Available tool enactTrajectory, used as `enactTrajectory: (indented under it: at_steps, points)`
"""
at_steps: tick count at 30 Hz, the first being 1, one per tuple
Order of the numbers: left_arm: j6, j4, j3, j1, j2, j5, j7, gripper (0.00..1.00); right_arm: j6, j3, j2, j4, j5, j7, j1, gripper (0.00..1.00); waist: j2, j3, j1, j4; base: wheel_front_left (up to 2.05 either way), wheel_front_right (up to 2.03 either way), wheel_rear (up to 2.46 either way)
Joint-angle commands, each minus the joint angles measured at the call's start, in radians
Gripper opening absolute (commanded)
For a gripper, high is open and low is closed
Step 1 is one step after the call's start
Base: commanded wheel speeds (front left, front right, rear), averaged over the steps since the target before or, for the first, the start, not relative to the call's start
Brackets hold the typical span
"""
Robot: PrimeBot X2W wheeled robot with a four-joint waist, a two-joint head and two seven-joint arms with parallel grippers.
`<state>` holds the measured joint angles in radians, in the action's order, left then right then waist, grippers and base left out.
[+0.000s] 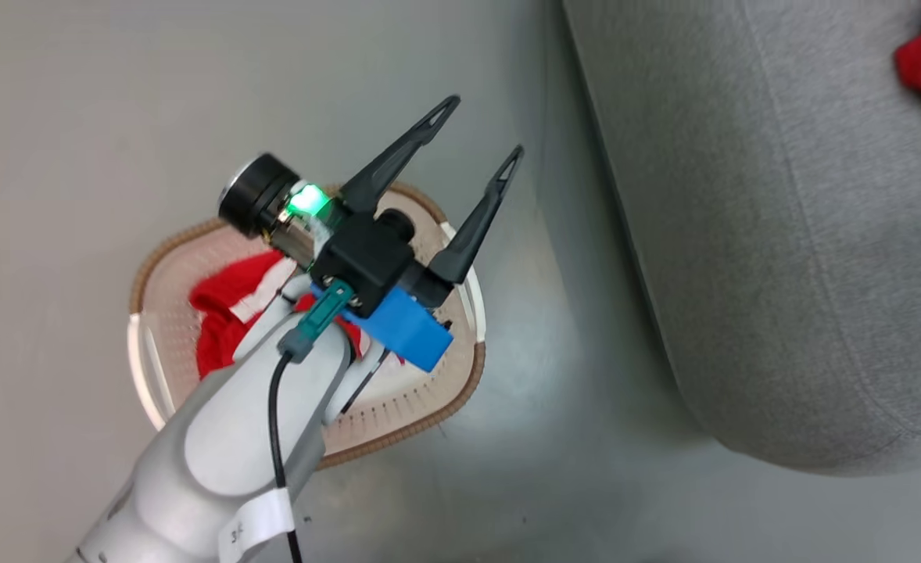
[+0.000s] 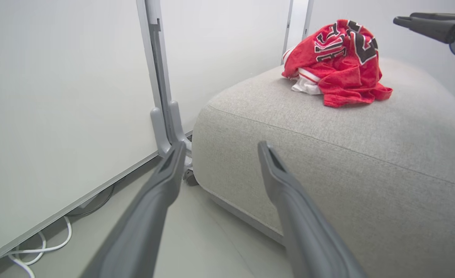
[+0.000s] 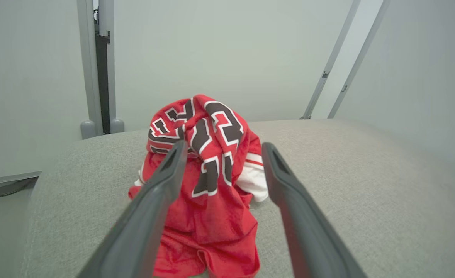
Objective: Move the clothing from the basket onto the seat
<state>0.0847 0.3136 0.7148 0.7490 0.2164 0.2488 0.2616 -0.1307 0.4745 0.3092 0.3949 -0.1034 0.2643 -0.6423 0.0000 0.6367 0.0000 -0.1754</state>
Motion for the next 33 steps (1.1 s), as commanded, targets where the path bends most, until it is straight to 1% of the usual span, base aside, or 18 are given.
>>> enactTrajectory:
  at_steps: [1,6,9,13,15,24,33]
  points:
    - [-0.008,-0.015,-0.028,-0.034,-0.004,0.009,0.005,1.00,0.000,-0.015,-0.021,-0.052,0.007,0.000,0.056,1.00,0.0000,-0.091,0.0000,0.011,0.00,0.00,0.00]
    - [-0.025,-0.042,-0.123,-0.135,-0.006,0.023,0.004,1.00,0.000,-0.117,-0.064,-0.174,0.017,0.000,0.162,1.00,0.0000,-0.194,0.0000,0.031,0.00,0.00,0.00]
    - [-0.036,-0.053,-0.193,-0.197,-0.007,0.027,0.004,1.00,0.000,-0.181,-0.095,-0.222,0.013,0.000,0.207,1.00,0.0000,-0.251,0.0000,0.049,0.00,0.00,0.00]
    - [-0.052,-0.078,-0.299,-0.278,-0.022,0.029,0.004,1.00,0.000,-0.272,-0.119,-0.266,0.003,0.000,0.273,1.00,0.0000,-0.320,0.0000,0.080,0.00,0.00,0.00]
    - [-0.052,-0.084,-0.343,-0.324,-0.028,0.022,0.004,1.00,0.000,-0.308,-0.125,-0.280,-0.001,0.000,0.308,1.00,0.0000,-0.355,0.0000,0.098,0.00,0.00,0.00]
    - [-0.035,-0.086,-0.508,-0.504,-0.056,-0.015,0.004,1.00,0.000,-0.408,-0.165,-0.325,-0.030,0.000,0.432,1.00,0.0000,-0.473,0.0000,0.172,0.00,0.00,0.00]
    - [-0.006,-0.086,-0.593,-0.617,-0.107,-0.066,0.004,1.00,0.000,-0.457,-0.192,-0.302,-0.032,0.000,0.534,1.00,0.0000,-0.556,0.0000,0.233,0.00,0.00,0.00]
